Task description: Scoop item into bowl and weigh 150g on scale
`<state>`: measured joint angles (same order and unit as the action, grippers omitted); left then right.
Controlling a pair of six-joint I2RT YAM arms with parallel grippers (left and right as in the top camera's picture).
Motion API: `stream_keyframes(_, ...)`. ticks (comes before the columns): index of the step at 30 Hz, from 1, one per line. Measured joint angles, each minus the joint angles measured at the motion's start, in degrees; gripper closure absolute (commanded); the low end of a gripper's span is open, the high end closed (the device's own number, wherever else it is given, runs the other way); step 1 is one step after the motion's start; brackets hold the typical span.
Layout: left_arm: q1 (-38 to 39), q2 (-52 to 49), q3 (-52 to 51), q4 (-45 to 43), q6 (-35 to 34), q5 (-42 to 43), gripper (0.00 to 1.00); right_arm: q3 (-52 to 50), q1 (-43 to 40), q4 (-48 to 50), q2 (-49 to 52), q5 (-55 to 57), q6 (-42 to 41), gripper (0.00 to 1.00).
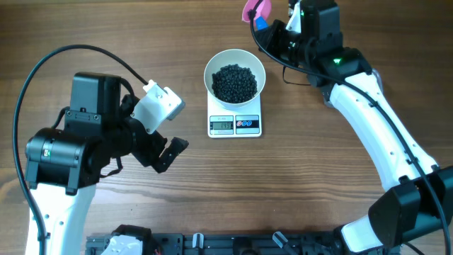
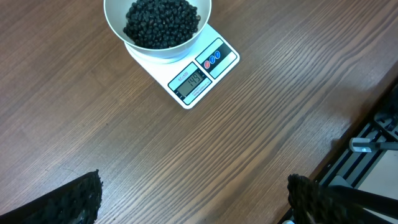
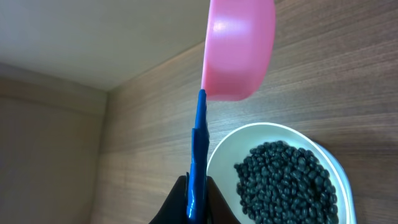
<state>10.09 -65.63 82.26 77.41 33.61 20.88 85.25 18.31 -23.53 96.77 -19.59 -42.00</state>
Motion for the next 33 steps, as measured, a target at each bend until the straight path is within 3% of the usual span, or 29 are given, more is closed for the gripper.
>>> stream_keyframes(14, 0.0, 0.0, 0.0, 0.0, 0.0, 0.0, 0.00, 0.0, 2.4, -7.5, 0.0, -6.8, 9.8, 0.95)
stream_keyframes(22, 0.0, 0.0, 0.0, 0.0, 0.0, 0.0, 0.00, 0.0, 6.8, -14.3, 0.0, 2.2, 16.5, 0.96)
stream_keyframes(33, 0.0, 0.0, 0.0, 0.0, 0.0, 0.0, 0.00, 0.0, 9.0, -15.6, 0.0, 8.9, 22.4, 0.96)
